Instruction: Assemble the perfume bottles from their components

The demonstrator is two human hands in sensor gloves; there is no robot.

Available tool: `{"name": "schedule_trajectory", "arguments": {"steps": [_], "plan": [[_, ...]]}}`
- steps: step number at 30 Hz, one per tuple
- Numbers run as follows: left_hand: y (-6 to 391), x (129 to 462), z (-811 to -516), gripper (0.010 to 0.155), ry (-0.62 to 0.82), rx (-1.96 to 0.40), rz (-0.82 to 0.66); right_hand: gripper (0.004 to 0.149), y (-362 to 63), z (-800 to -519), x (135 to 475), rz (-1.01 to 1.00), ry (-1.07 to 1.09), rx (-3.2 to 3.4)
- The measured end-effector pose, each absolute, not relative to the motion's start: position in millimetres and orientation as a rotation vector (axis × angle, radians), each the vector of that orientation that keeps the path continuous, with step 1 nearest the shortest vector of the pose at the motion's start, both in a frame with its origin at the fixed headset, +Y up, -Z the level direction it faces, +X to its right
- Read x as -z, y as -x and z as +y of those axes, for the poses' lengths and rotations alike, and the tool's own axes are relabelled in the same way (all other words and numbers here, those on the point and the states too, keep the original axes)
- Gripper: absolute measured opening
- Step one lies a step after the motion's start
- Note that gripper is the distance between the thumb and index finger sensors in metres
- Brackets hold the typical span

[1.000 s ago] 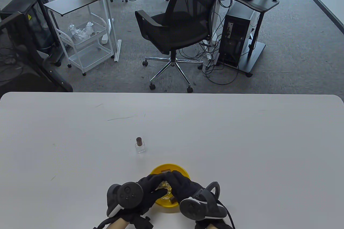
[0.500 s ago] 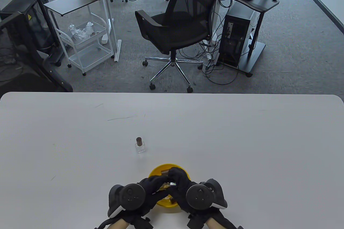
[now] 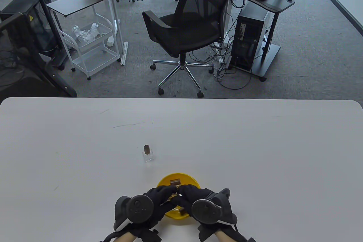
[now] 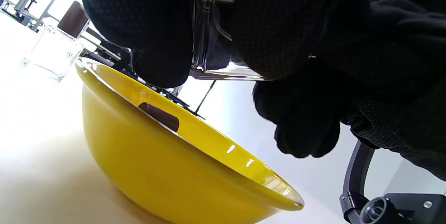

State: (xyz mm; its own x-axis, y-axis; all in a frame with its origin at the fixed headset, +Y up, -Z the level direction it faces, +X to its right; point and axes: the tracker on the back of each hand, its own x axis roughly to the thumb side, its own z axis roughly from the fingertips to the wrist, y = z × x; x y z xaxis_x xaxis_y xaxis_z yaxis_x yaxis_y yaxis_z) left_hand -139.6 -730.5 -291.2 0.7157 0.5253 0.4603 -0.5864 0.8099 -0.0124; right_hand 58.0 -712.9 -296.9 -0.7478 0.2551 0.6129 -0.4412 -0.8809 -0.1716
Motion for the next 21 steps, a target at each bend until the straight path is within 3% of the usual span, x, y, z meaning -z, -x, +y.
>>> {"name": "schedule_trajectory", "arguments": {"steps": [8,11,17,21], "plan": [[134.3,288.1,-727.3,0.052,-0.164,-0.637,-0.482,0.059,-62.7,-714.3,301.7,-0.448,-0.577,-2.588],[134.1,288.6,-727.3,0.052,-0.162,-0.671,-0.474,0.051,-62.5,-715.4,299.9,-0.494,-0.499,-2.567],[132.0,290.1,-729.3,0.053,-0.122,-0.729,-0.462,0.038,-57.3,-710.6,293.9,-0.562,-0.54,-2.543],[133.3,292.1,-729.3,0.053,-0.11,-0.737,-0.457,0.037,-63.1,-711.4,294.4,-0.458,-0.658,-2.431]]}}
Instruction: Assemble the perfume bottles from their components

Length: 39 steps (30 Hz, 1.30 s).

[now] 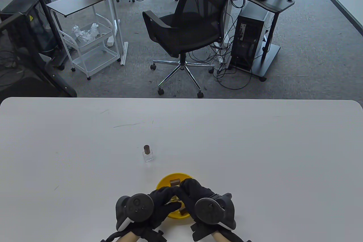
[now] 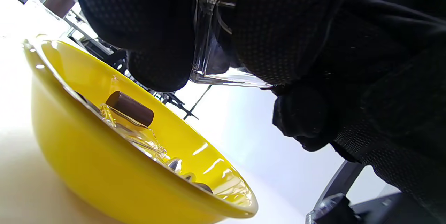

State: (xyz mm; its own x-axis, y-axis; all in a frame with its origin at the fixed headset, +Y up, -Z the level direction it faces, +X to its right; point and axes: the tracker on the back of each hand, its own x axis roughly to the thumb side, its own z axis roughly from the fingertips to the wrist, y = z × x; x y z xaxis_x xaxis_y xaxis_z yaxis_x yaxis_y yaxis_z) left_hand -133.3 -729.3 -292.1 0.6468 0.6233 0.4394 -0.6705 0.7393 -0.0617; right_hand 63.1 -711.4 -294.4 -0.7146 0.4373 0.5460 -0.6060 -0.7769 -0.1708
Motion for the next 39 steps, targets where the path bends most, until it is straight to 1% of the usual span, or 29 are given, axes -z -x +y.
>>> {"name": "schedule_trajectory", "arguments": {"steps": [1,3,5,6,13,18,21,23,28,30,33,34,37,39], "plan": [[134,293,-729,0.053,-0.111,-0.744,-0.451,0.037,-64,-712,295,-0.371,-0.708,-2.383],[138,295,-730,0.052,-0.109,-0.754,-0.434,0.042,-66,-712,296,-0.256,-0.757,-2.333],[141,296,-730,0.053,-0.108,-0.755,-0.424,0.047,-69,-712,297,-0.094,-0.801,-2.299],[141,297,-730,0.053,-0.107,-0.75,-0.427,0.046,-70,-711,298,-0.073,-0.799,-2.287],[139,295,-729,0.053,-0.124,-0.698,-0.452,0.045,-72,-711,298,-0.131,-0.776,-2.34],[139,294,-728,0.052,-0.141,-0.659,-0.462,0.047,-71,-713,297,-0.2,-0.732,-2.408],[138,292,-727,0.052,-0.147,-0.646,-0.464,0.047,-70,-714,298,-0.209,-0.679,-2.435],[137,291,-726,0.052,-0.151,-0.645,-0.468,0.047,-70,-716,298,-0.253,-0.622,-2.439],[135,288,-723,0.052,-0.167,-0.642,-0.472,0.052,-68,-717,300,-0.326,-0.494,-2.469],[135,287,-721,0.052,-0.177,-0.638,-0.468,0.05,-67,-717,300,-0.354,-0.473,-2.473],[131,284,-720,0.053,-0.184,-0.607,-0.479,0.04,-61,-716,300,-0.425,-0.47,-2.444],[132,284,-720,0.053,-0.186,-0.598,-0.475,0.039,-59,-716,300,-0.42,-0.483,-2.443],[133,285,-722,0.053,-0.173,-0.616,-0.471,0.041,-56,-716,301,-0.435,-0.477,-2.424],[133,285,-722,0.053,-0.174,-0.614,-0.466,0.041,-55,-716,301,-0.447,-0.48,-2.405]]}}
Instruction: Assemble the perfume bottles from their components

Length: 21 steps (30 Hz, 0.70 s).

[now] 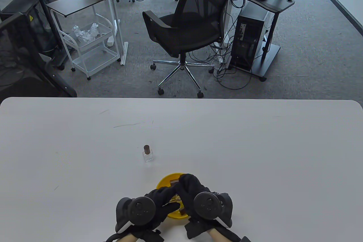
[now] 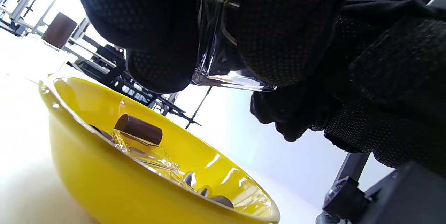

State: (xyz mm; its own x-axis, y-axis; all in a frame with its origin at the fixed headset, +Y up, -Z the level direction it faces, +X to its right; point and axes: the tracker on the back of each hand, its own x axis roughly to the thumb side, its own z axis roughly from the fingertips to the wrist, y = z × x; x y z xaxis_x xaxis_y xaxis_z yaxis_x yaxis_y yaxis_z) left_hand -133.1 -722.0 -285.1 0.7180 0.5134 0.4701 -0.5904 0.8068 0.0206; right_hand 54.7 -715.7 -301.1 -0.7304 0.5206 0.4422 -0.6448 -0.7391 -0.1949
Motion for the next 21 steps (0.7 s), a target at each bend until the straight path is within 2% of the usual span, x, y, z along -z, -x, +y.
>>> {"name": "schedule_trajectory", "arguments": {"steps": [4,11,16,18,21], "plan": [[134,287,-723,0.053,-0.165,-0.62,-0.453,0.039,-56,-717,302,-0.468,-0.508,-2.383],[146,294,-726,0.053,-0.141,-0.659,-0.394,0.038,-52,-719,302,-0.335,-0.663,-2.334],[152,296,-726,0.053,-0.152,-0.644,-0.377,0.045,-50,-718,301,-0.181,-0.793,-2.378],[153,298,-727,0.053,-0.139,-0.644,-0.374,0.048,-51,-718,302,-0.101,-0.803,-2.394],[151,298,-729,0.053,-0.136,-0.63,-0.382,0.048,-51,-718,301,-0.088,-0.791,-2.426]]}}
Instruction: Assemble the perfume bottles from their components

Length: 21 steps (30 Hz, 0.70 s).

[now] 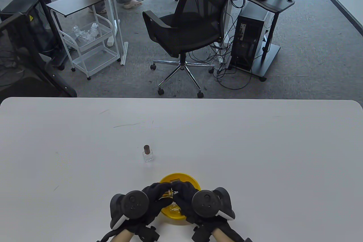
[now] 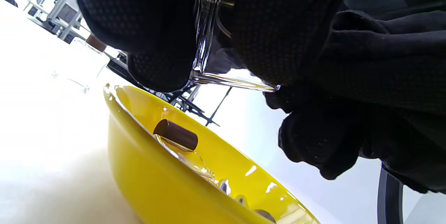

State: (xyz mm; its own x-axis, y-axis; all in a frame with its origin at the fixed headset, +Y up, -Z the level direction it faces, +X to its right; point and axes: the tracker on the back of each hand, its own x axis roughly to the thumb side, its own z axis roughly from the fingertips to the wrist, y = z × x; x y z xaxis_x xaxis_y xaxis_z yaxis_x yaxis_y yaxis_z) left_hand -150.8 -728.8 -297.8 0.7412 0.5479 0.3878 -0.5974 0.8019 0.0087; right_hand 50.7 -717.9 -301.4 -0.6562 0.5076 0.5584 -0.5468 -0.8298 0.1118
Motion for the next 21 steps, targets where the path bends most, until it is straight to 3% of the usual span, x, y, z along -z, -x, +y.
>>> {"name": "schedule_trajectory", "arguments": {"steps": [10,21], "plan": [[144,295,-727,0.053,-0.145,-0.629,-0.426,0.048,-60,-718,300,-0.139,-0.72,-2.461],[132,288,-724,0.052,-0.182,-0.599,-0.483,0.053,-74,-724,304,-0.159,-0.432,-2.406]]}}
